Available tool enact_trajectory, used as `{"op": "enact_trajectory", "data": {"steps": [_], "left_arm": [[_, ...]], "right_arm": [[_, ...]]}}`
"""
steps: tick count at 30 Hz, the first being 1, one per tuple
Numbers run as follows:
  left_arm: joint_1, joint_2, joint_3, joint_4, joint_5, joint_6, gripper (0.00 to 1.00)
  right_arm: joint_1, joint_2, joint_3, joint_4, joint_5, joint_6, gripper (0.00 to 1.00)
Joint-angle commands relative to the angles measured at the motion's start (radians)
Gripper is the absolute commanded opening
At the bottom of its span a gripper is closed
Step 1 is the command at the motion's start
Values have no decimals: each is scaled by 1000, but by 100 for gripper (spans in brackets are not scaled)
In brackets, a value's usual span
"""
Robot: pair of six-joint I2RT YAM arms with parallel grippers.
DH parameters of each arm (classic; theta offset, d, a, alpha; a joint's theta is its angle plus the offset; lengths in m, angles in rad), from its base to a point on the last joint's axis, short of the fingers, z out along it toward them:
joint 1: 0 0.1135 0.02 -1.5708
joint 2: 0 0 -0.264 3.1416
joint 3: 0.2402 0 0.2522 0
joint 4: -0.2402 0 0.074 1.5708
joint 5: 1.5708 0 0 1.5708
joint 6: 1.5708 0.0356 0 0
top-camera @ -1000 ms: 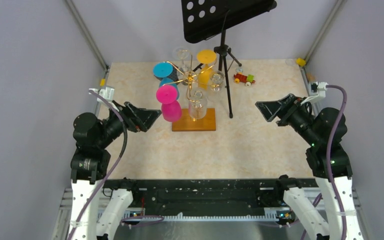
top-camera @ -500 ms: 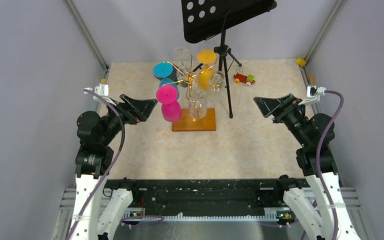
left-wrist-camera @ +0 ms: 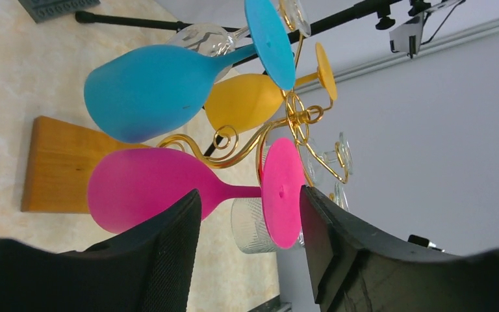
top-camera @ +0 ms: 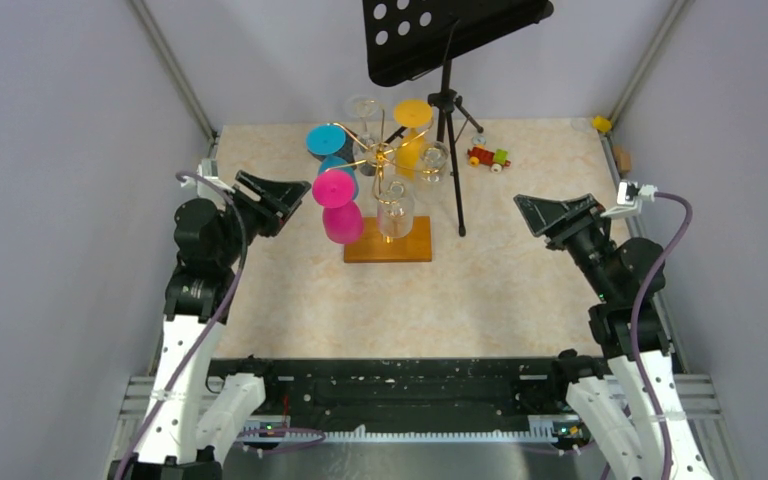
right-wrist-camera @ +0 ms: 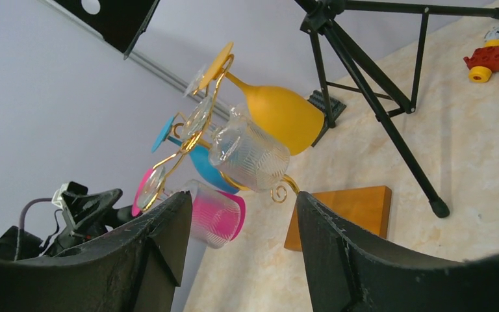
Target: Take the wine glass off the wine glass rack
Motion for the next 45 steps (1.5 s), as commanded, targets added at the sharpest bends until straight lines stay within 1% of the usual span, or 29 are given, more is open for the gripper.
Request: {"op": "enact_trajectory", "data": {"steps": [1, 11, 16, 23, 26, 32, 35, 39, 42, 45], "left_arm": [[2, 49, 45, 54, 67, -82, 61], [-4, 80, 40, 62, 141, -116, 60], [-13, 100, 30, 67, 175, -125, 53], [-14, 118, 17, 113, 212, -164, 36], [-14, 107, 10, 117, 204, -185, 26], [-14, 84, 9, 120, 182, -200, 1], [-14, 83, 7, 137, 186, -212, 0], [-14, 77, -1, 212, 190, -256, 0], [-14, 76, 9, 226, 164, -262, 0], [-14, 69, 21, 209, 105, -238, 0]], "right_arm": [[-8, 0, -8, 46, 27, 15, 61], [-8, 4, -37, 51, 37, 39, 62], [-9, 4, -40, 9, 65, 25, 62], [-9, 5, -54, -13, 74, 27, 62], [-8, 5, -54, -20, 76, 29, 61], [-8, 3, -51, -47, 94, 35, 61], [-8, 4, -52, -51, 102, 40, 61], [-9, 4, -48, -54, 104, 45, 60], [-8, 2, -44, -65, 103, 52, 60], [-8, -3, -47, -68, 105, 66, 60]]}}
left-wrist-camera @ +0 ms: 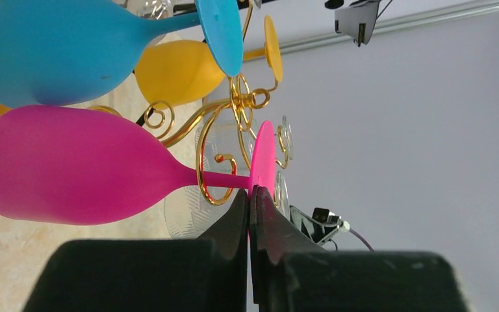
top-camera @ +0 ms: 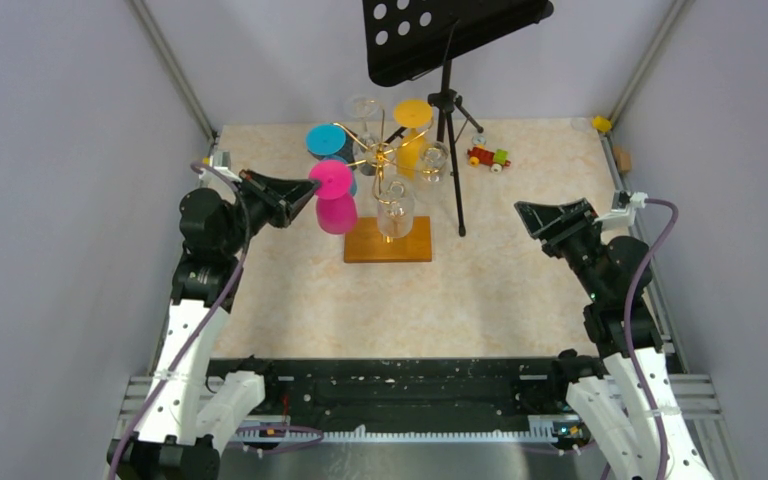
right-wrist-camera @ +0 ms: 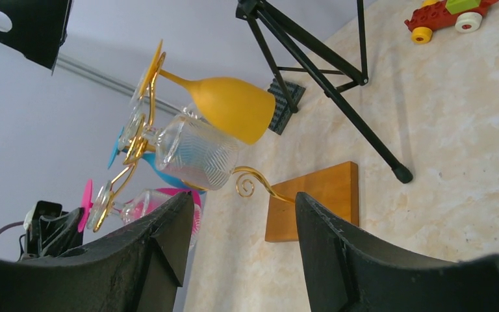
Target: Take the wine glass off the wine glass rack
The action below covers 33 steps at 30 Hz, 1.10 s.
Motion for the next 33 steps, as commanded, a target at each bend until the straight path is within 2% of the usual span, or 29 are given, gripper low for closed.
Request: {"op": "enact_trajectory", "data": {"steps": [1, 10, 16, 29, 33], "left_arm": [[-3, -30, 21, 59, -86, 12, 0], [-3, 12, 27, 115, -124, 13, 0], [-3, 76, 35, 225, 2, 0, 0], [-8, 135, 57, 301, 250, 22, 0], [-15, 132, 52, 306, 272, 20, 0]], "right_arm": [[-9, -12, 11, 4, 11, 25, 60], [-8, -15, 11, -5, 8, 43, 62], [-9, -14, 5, 13, -17, 42, 63], [-8, -18, 20, -57, -33, 38, 67], [-8, -28, 28, -80, -34, 35, 73]]}}
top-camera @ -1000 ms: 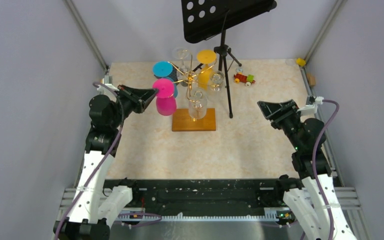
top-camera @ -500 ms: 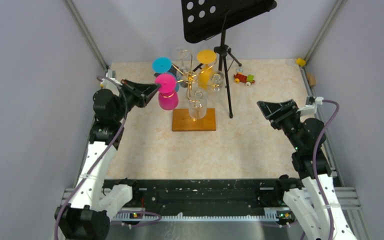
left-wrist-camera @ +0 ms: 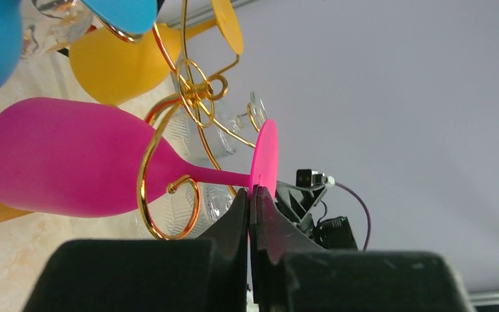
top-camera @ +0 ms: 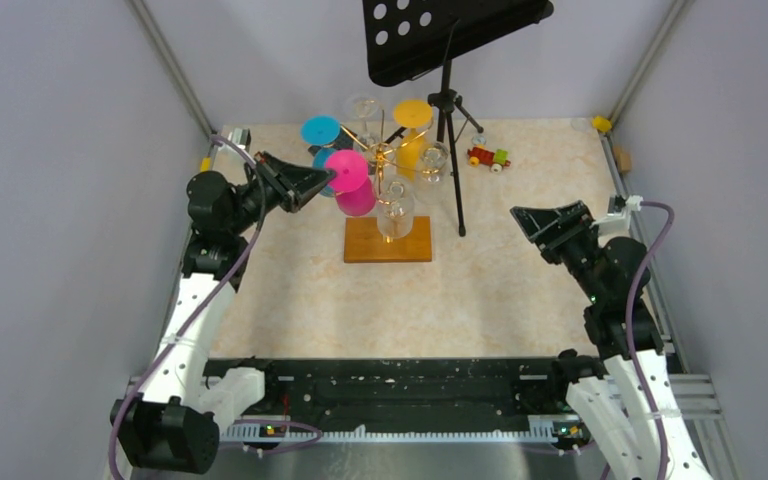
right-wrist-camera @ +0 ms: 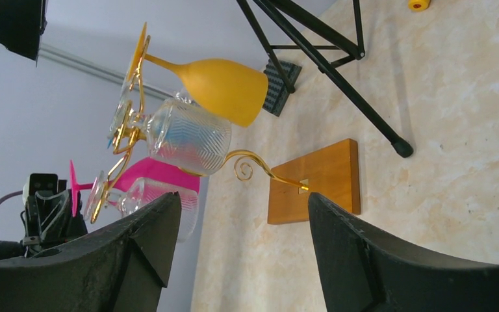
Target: Take the wine glass off the wine glass rack
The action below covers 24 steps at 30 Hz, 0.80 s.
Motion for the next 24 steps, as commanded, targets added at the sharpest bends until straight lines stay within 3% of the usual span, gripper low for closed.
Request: {"op": "enact_trajectory", "data": {"steps": [1, 16, 24], "left_arm": [[-13, -4, 31, 76, 106, -1, 0], [-21, -16, 15, 28, 187, 57, 0], [-21, -86, -18, -50, 181, 89, 0]], "right_arm": [[-8, -21, 29, -16, -14, -4, 75], [-8, -30, 43, 23, -134, -21, 91], [-8, -23, 34, 54, -200, 3, 93]]}}
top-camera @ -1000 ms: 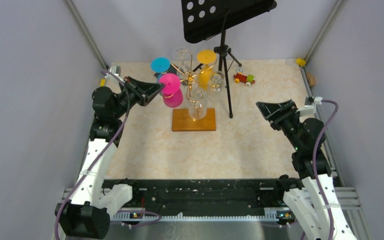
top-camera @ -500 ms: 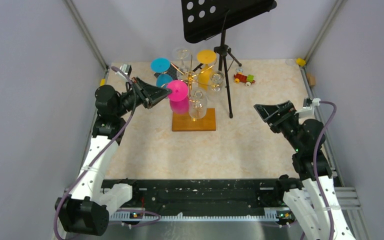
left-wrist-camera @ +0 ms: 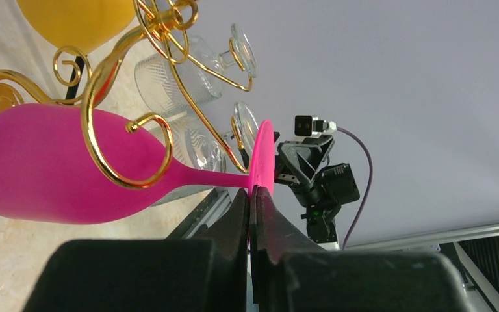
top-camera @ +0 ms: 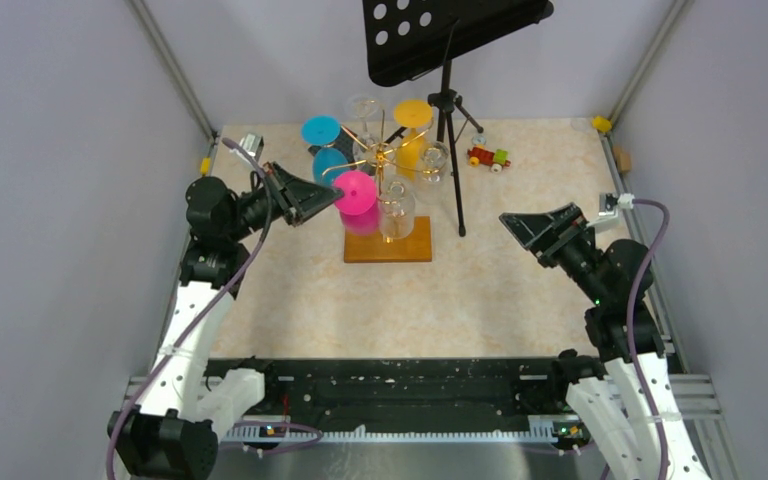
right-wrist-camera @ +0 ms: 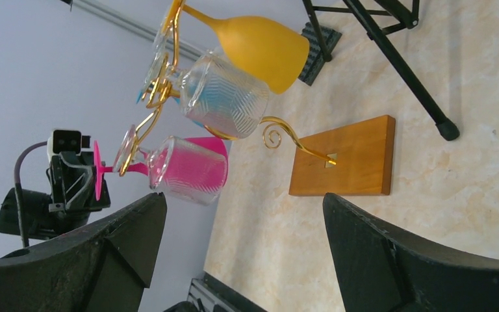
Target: Take the wine glass off the wine glass rack
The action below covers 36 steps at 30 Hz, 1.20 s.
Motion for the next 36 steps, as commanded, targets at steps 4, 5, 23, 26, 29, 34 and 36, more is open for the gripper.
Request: {"op": "enact_trajectory", "data": {"steps": [4, 5, 23, 26, 29, 34, 36], "left_arm": [[-1, -103, -32, -81, 18, 60, 0], [-1, -114, -41, -106, 14, 63, 0], [-115, -207, -240, 210, 118, -253, 0], [-184, -173, -244, 286, 117, -308, 0], [-268, -129, -251, 426, 83, -381, 0], [-361, -57, -203, 593, 24, -443, 0], [-379, -40, -163, 616, -8, -452, 0]], "right_arm": [[-8, 13, 48, 12, -92, -24, 93], [-8, 20, 48, 5, -108, -28, 93], [197, -5, -176, 411, -165, 160, 94], [212, -2, -154, 407, -170, 140, 94], [213, -4, -132, 424, -195, 128, 94], [213, -18, -110, 456, -233, 108, 94], [212, -30, -109, 465, -236, 103, 94]]}}
